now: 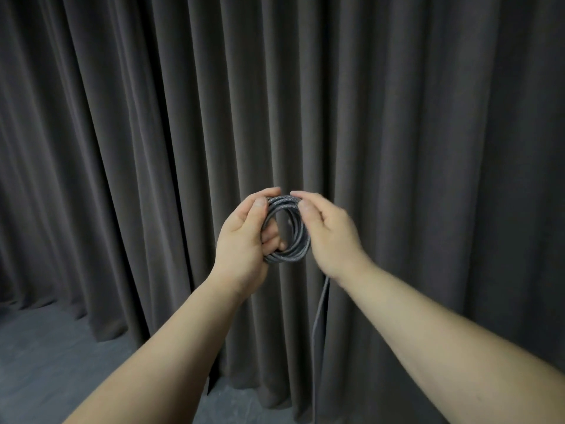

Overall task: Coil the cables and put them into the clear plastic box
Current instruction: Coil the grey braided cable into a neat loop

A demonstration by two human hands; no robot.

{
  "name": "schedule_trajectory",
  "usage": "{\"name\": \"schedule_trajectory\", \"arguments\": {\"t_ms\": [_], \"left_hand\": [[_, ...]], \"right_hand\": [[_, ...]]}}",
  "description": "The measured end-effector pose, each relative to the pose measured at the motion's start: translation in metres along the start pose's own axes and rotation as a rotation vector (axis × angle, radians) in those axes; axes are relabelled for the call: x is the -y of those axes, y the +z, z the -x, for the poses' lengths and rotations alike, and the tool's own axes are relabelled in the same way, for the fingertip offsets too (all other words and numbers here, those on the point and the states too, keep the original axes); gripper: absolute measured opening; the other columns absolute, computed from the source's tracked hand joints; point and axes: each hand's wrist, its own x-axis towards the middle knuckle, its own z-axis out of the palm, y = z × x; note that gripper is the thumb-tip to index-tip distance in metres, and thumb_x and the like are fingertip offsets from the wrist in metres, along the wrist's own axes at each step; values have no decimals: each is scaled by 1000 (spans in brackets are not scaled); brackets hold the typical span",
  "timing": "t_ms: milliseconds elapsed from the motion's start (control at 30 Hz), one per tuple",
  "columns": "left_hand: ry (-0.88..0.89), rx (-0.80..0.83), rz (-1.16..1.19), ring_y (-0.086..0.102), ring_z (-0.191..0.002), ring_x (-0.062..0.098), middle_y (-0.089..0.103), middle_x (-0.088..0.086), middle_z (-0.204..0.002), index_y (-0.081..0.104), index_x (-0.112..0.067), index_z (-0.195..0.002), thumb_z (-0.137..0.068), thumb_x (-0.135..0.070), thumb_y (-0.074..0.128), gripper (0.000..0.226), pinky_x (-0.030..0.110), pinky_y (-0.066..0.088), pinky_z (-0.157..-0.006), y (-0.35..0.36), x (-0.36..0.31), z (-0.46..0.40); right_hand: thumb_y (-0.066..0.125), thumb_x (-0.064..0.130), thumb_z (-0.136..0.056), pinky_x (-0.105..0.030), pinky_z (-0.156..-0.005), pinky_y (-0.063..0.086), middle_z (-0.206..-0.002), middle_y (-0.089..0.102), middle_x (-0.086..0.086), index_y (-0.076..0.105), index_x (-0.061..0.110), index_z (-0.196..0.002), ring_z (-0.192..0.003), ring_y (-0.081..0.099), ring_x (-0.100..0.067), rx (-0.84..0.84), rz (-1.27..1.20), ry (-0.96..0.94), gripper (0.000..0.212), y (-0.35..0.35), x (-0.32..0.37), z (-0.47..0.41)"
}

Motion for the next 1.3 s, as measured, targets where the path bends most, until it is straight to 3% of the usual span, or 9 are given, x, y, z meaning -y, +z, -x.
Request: {"name": "schedule_trajectory", "arguments": {"t_ms": [67,133,300,433,600,733,867,1033,1300], "left_hand": [[-1,0,58,31,-41,5,37,-8,-48,61,-11,-107,-105,-18,34,27,23,41,-49,7,0,0],[-4,6,104,33,-40,5,36,-6,-47,60,-10,-107,-105,-18,34,27,24,42,-49,11,1,0],[30,15,-97,35,-46,6,38,-7,-51,63,-16,-110,-106,-24,32,32,27,41,-56,10,8,3],[103,53,-312,43,-54,6,45,-8,-57,57,-19,-119,-105,-25,34,28,24,45,-60,10,8,9],[150,31,-414,47,-52,4,52,-12,-56,56,-19,-118,-102,-13,44,21,21,43,-57,4,5,5],[149,-44,-343,43,-49,3,49,-14,-54,59,-12,-116,-101,-12,46,19,17,39,-51,0,0,1],[138,-62,-323,38,-47,6,42,-10,-52,59,-10,-116,-102,-10,43,21,20,37,-48,4,2,5],[129,-58,-327,41,-48,6,45,-11,-53,59,-19,-115,-103,-13,43,20,25,41,-53,8,9,11],[208,48,-551,54,-58,7,55,-8,-58,51,-29,-115,-103,-15,41,21,21,47,-64,0,9,18]], "right_hand": [[43,28,-100,-10,-90,39,-117,61,10,49,26,-136,-102,55,1,43,73,-2,37,4,1,8],[41,30,-100,-13,-93,37,-126,58,11,43,29,-140,-111,53,-2,39,66,22,40,7,1,11],[42,28,-100,-7,-76,40,-105,65,10,56,24,-121,-94,58,-6,-68,98,-25,25,6,-4,11],[46,28,-99,-17,-72,43,-95,67,6,61,21,-113,-85,59,-11,-128,165,-61,22,3,-6,8],[46,25,-99,-21,-91,45,-110,64,11,56,23,-124,-103,58,-5,13,104,-41,27,1,-3,5],[58,22,-88,-32,-109,38,-145,40,10,11,40,-148,-130,42,-3,388,114,-9,79,-13,3,9],[79,45,-67,-30,-108,36,-154,23,15,-13,52,-142,-134,37,-4,471,305,-28,119,-19,12,11],[85,46,-59,-41,-105,41,-151,26,6,-10,52,-142,-132,41,-21,376,369,-1,127,-11,4,15],[81,31,-61,-42,-91,50,-138,41,1,11,41,-138,-116,52,-25,275,422,-27,105,-5,6,21]]}}
